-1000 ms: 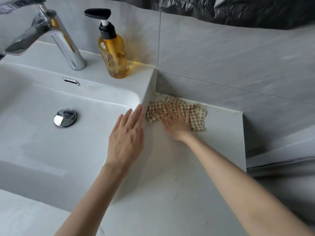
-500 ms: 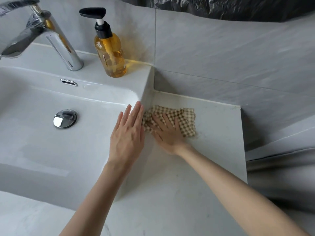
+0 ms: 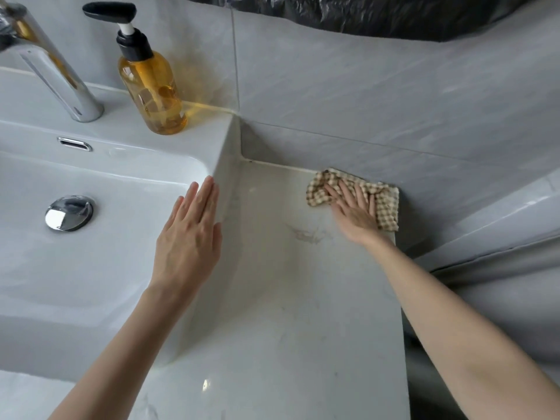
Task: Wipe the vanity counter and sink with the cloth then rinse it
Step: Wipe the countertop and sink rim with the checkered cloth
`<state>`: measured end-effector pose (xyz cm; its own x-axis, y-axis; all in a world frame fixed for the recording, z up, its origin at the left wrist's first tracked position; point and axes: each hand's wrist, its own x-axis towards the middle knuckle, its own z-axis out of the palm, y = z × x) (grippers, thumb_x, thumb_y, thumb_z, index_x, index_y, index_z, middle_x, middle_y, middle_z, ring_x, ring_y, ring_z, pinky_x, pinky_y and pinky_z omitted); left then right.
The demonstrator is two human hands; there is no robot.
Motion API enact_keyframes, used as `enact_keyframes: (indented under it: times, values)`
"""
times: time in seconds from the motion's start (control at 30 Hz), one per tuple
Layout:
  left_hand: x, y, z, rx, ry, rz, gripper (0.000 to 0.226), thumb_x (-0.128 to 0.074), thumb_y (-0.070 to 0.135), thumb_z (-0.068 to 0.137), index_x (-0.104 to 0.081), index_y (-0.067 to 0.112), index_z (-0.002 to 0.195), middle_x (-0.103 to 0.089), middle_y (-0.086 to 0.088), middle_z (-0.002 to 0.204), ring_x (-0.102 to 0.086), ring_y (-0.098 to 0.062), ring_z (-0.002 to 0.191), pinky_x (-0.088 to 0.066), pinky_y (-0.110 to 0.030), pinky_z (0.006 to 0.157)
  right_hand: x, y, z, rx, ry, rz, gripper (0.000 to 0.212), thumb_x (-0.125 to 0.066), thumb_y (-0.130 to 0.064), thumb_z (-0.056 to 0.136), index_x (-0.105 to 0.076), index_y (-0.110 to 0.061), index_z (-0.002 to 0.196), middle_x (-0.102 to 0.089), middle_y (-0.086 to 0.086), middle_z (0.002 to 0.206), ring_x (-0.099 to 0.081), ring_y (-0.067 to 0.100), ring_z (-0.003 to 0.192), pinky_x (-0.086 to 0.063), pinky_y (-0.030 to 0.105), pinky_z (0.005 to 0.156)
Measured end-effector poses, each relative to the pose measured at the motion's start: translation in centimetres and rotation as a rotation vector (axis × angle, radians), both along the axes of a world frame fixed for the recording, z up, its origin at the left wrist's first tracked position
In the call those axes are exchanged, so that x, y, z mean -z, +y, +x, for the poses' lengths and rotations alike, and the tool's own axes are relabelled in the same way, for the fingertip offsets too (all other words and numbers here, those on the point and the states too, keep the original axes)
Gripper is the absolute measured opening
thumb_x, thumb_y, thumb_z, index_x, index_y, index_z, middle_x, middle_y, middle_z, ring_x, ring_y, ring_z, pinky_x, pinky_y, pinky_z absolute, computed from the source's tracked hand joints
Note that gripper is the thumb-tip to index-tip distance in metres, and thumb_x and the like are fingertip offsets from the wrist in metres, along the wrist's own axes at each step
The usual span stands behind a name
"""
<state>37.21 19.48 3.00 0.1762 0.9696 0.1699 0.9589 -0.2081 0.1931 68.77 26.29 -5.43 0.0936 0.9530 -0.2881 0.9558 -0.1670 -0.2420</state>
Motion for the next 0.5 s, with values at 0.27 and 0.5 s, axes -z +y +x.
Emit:
enact_keyframes:
  times: [0.27, 0.5]
  values:
    - [0.0, 0.0, 0.1, -0.013, -0.029, 0.01, 0.057, -0.049, 0.005, 0.089, -0.033, 0.005, 0.144, -0.031, -0.008, 0.152, -0.027, -0.024, 0.142, -0.02, -0.034, 0.116, -0.2, -0.1, -3.5, 0.198, 0.057, -0.057, 0.049, -0.014, -0.048, 0.1, 0.002, -0.051, 0.145, 0.014, -0.012, 0.159, 0.021, 0.029, 0.145, 0.014, 0.063, 0.11]
    - [0.1, 0.2, 0.1, -0.012, -0.03, 0.012, 0.055, -0.043, 0.001, 0.091, -0.032, 0.007, 0.145, -0.03, -0.005, 0.153, -0.024, -0.021, 0.143, -0.018, -0.032, 0.117, -0.3, -2.0, -18.6, -0.276, 0.028, -0.057, 0.05, -0.011, -0.046, 0.1, 0.0, -0.044, 0.149, 0.018, -0.011, 0.159, 0.025, 0.032, 0.143, 0.02, 0.069, 0.104]
